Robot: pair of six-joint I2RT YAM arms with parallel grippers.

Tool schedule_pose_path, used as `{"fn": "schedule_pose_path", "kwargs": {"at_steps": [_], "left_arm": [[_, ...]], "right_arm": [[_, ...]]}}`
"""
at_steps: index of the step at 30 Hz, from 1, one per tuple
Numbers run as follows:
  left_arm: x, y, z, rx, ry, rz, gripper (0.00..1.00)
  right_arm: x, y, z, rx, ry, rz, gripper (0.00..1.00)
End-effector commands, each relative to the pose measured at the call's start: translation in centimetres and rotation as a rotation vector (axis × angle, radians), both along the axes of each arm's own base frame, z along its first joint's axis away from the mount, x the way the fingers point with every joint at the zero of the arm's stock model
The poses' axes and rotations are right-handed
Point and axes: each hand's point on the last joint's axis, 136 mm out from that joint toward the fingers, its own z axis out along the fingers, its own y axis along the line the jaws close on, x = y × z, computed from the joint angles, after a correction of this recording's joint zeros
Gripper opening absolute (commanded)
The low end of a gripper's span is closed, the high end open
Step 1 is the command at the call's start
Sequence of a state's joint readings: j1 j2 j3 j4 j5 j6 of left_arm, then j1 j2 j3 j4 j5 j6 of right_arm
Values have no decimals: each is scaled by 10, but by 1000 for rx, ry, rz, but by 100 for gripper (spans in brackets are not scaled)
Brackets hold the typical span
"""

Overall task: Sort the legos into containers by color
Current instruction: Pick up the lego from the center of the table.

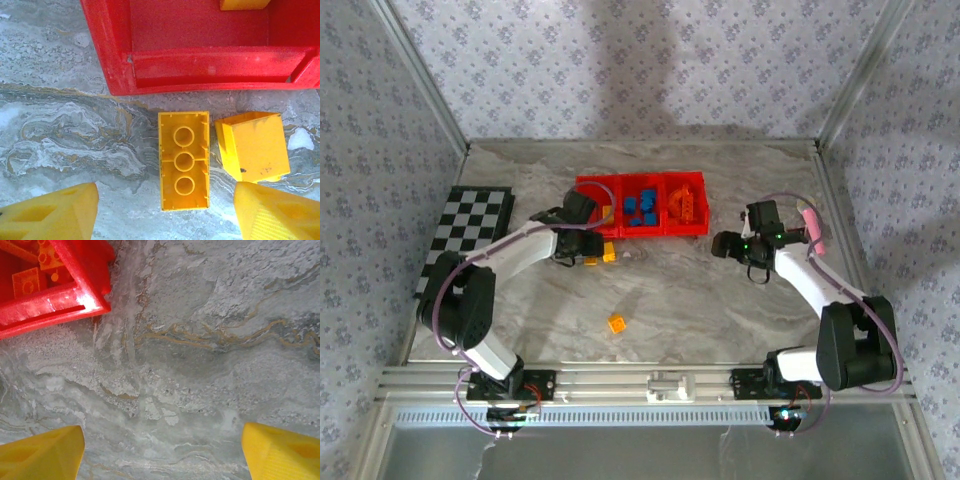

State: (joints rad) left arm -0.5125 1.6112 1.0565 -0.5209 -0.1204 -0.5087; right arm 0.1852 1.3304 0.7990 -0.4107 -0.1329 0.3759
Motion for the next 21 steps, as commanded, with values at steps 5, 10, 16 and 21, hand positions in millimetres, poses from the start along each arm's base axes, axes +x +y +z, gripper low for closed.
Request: {"fn": "schedule_pose_path", "kwargs": {"at_steps": [5,10,16,21], "left_arm": [[11,-10,-12,-29,12,30,70],[16,-12,-24,-2,45,26,70],[22,-9,-33,21,63,35,68],[26,-10,-39,27,77,31,64]], "right_arm": [[4,3,8,3,-13,1,84],[4,1,9,-6,-14,2,84],[3,0,8,-11,-10,2,84],[1,-2,6,-15,-5,-1,84]]}}
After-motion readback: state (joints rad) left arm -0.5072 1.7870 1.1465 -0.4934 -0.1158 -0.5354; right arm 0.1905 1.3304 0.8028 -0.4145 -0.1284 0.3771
